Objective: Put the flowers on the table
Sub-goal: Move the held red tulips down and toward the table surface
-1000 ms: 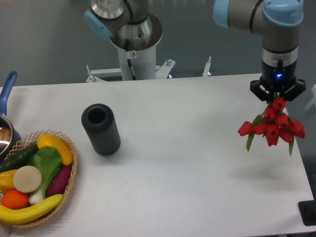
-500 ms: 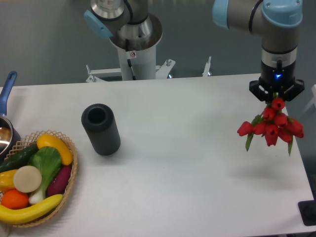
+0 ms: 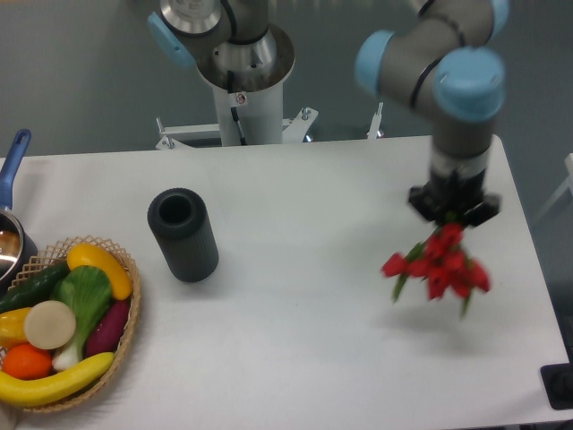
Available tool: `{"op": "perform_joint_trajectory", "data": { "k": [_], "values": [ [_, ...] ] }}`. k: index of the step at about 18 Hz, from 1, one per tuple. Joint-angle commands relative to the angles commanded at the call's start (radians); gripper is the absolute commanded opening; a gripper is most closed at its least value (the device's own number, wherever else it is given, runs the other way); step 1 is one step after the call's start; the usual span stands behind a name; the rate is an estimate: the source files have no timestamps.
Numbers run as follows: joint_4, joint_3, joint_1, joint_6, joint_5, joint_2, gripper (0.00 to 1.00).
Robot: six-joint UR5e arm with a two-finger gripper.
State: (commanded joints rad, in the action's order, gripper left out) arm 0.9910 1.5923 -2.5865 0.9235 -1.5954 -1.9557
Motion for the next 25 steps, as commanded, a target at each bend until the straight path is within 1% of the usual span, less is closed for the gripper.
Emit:
{"op": "perform_joint_trajectory", "data": {
  "k": [2, 5, 8, 10, 13, 14, 16, 18, 20, 22, 23, 25],
  "values": [
    [-0.003, -0.006, 0.025, -0.002, 0.005, -0.023, 0.0],
    [-0.029, -0.003, 0.032, -0.002, 0.028, -0.049, 0.0],
    [-0.031, 0.0, 0.032, -0.002, 0.069, -0.054, 0.0],
    [-0.029, 0.003, 0.032, -0.002, 0.071, -0.055, 0.0],
    [-0.029, 0.032, 0.031, 0.003, 0.071, -0.055, 0.0],
    [-0.029, 0.032, 0.031, 0.006, 0.071, -0.061, 0.03],
    [-0.031, 0.029, 0.029, 0.008, 0.072, -0.072, 0.04],
    [-0.031, 0.018, 0.029, 0.008, 0.097, -0.095, 0.08],
    [-0.031, 0.018, 0.029, 0.006, 0.118, -0.106, 0.11],
    [-0.032, 0.017, 0.029, 0.008, 0.121, -0.112, 0.2],
    [-0.034, 0.017, 0.029, 0.008, 0.124, -0.112, 0.29],
    [-0.051, 0.021, 0.029, 0.0, 0.126, -0.117, 1.0]
  ]
}}
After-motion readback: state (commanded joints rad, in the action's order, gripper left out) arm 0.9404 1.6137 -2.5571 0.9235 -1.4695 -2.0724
